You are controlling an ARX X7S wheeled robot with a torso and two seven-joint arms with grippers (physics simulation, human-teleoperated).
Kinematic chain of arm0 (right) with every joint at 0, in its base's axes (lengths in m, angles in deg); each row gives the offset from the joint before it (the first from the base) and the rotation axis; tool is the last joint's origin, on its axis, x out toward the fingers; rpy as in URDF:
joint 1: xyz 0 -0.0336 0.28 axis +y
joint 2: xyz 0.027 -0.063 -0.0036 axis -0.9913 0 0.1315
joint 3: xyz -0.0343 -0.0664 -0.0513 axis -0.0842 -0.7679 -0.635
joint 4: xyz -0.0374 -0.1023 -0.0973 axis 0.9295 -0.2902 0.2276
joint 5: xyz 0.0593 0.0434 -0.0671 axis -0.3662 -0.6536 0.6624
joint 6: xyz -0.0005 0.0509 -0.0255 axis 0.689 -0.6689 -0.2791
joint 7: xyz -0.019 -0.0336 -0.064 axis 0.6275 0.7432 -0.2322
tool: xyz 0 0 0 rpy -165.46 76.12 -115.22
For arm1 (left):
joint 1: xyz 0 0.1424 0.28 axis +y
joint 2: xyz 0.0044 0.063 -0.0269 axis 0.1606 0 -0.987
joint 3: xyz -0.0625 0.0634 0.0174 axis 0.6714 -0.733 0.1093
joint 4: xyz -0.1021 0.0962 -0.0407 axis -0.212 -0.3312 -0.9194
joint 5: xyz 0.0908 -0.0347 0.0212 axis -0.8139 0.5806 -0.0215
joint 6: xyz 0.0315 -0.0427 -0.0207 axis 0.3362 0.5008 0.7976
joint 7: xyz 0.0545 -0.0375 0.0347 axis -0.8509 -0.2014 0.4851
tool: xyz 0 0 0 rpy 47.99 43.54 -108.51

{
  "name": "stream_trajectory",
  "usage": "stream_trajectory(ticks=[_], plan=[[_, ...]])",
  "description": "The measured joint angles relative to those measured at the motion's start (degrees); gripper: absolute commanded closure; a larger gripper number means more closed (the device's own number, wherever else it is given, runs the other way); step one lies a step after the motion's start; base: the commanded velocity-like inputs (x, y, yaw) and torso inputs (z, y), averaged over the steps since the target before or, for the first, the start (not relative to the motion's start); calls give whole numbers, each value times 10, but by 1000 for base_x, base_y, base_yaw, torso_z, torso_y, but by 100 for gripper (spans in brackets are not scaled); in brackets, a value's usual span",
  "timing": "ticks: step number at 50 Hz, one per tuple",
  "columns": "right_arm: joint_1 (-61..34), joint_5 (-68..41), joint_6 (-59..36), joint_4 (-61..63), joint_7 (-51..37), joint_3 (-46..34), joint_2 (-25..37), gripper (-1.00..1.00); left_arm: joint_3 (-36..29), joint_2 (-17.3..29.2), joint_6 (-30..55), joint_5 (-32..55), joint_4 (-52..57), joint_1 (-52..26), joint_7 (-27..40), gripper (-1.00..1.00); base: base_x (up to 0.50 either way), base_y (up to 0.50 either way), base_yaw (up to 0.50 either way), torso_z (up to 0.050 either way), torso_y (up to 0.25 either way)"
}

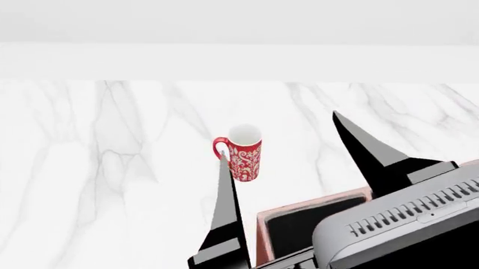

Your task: Pick up the book and place it in the left compartment of the caddy.

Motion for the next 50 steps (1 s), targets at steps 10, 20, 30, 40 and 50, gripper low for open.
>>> stream_trajectory(ticks=[10, 20, 30, 40, 50], plan=[[-71, -17, 60, -11, 58, -93, 25, -100, 0, 0, 1, 1, 0, 0, 0, -100, 0, 0, 0, 0, 0], [-99, -30, 75, -36, 123, -130, 36, -100, -1, 0, 2, 1, 0, -1, -1, -100, 0, 0, 0, 0, 0], [-115, -44, 72, -73, 190, -144, 35, -100, -1, 0, 3, -1, 0, -3, -2, -100, 0, 0, 0, 0, 0], [-131, -62, 54, -99, 276, -152, 22, -100, -2, 0, 6, -2, 0, -4, -3, -100, 0, 0, 0, 0, 0], [-139, -53, 21, -112, 343, -166, -4, -100, -2, 0, 6, -1, 0, -4, -3, -100, 0, 0, 0, 0, 0]])
